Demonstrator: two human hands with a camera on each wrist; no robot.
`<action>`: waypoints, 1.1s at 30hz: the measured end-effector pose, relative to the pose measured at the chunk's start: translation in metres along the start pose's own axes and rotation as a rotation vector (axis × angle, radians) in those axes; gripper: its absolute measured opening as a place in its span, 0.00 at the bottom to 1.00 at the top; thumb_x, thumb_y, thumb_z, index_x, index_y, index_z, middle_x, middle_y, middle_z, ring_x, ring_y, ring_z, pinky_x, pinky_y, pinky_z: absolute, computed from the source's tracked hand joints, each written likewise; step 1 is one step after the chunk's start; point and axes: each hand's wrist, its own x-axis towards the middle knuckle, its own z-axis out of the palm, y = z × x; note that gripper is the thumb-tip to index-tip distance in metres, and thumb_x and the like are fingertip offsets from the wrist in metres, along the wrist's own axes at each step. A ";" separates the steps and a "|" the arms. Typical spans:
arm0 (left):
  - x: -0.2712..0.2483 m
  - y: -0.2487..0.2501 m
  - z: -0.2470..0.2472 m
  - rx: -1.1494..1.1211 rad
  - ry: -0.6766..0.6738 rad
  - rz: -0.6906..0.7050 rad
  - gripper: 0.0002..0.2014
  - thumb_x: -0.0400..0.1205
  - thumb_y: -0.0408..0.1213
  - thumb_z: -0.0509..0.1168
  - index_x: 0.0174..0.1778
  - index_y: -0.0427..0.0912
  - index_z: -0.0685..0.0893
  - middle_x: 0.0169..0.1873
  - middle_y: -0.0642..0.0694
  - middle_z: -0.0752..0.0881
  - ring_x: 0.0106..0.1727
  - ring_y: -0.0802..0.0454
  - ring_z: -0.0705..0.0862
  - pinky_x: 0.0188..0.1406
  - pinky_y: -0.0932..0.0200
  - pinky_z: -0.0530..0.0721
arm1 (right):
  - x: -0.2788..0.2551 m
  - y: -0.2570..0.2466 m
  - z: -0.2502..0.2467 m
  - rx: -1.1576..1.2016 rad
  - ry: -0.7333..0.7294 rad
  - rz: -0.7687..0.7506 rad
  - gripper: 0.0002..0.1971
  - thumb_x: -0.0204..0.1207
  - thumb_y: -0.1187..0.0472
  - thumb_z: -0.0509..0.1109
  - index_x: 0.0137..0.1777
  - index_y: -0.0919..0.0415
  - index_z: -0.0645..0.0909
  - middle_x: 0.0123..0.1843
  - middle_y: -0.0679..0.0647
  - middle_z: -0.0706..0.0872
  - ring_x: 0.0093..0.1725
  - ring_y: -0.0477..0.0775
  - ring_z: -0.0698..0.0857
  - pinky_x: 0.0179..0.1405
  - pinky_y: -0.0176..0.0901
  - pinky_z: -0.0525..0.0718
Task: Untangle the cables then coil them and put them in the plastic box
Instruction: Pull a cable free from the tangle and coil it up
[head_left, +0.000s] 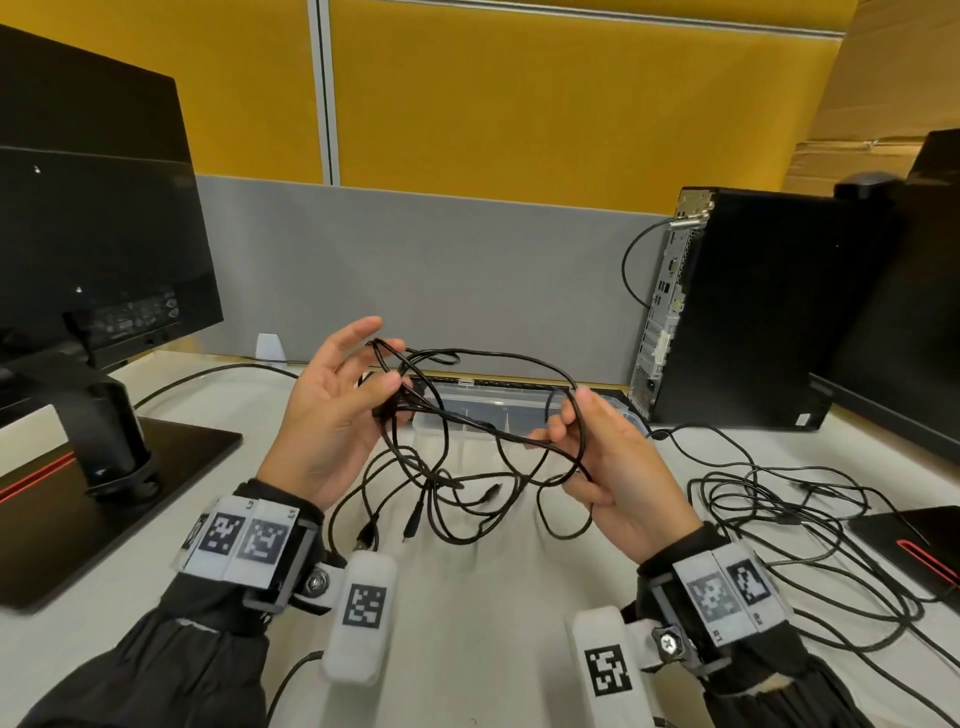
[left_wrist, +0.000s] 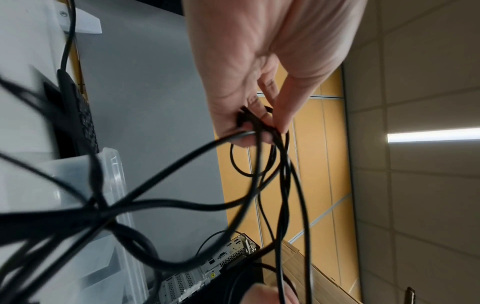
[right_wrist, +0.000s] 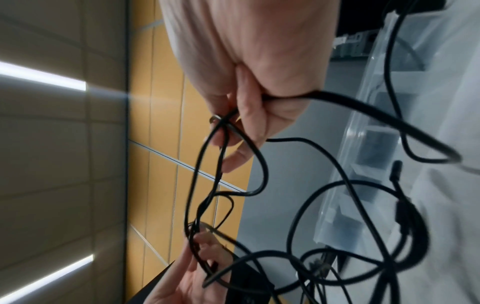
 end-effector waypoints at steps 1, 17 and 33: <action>0.001 0.000 0.000 0.016 0.021 0.002 0.23 0.74 0.21 0.62 0.59 0.50 0.78 0.45 0.49 0.85 0.38 0.56 0.85 0.38 0.60 0.86 | 0.001 -0.001 -0.002 -0.008 0.011 -0.009 0.15 0.84 0.52 0.54 0.39 0.58 0.72 0.28 0.49 0.78 0.40 0.45 0.88 0.10 0.27 0.55; 0.002 -0.006 -0.002 0.363 0.012 0.020 0.18 0.77 0.23 0.65 0.56 0.51 0.80 0.41 0.51 0.91 0.35 0.59 0.87 0.32 0.71 0.81 | 0.002 -0.009 -0.014 -0.195 0.109 -0.116 0.18 0.83 0.49 0.57 0.34 0.57 0.70 0.25 0.51 0.66 0.27 0.44 0.77 0.12 0.29 0.57; 0.001 -0.004 -0.003 0.376 0.020 0.093 0.25 0.76 0.21 0.66 0.64 0.51 0.76 0.61 0.56 0.84 0.40 0.59 0.87 0.46 0.70 0.83 | -0.008 -0.010 -0.013 -0.521 0.019 -0.231 0.11 0.81 0.49 0.58 0.41 0.49 0.78 0.30 0.46 0.75 0.35 0.43 0.79 0.38 0.41 0.71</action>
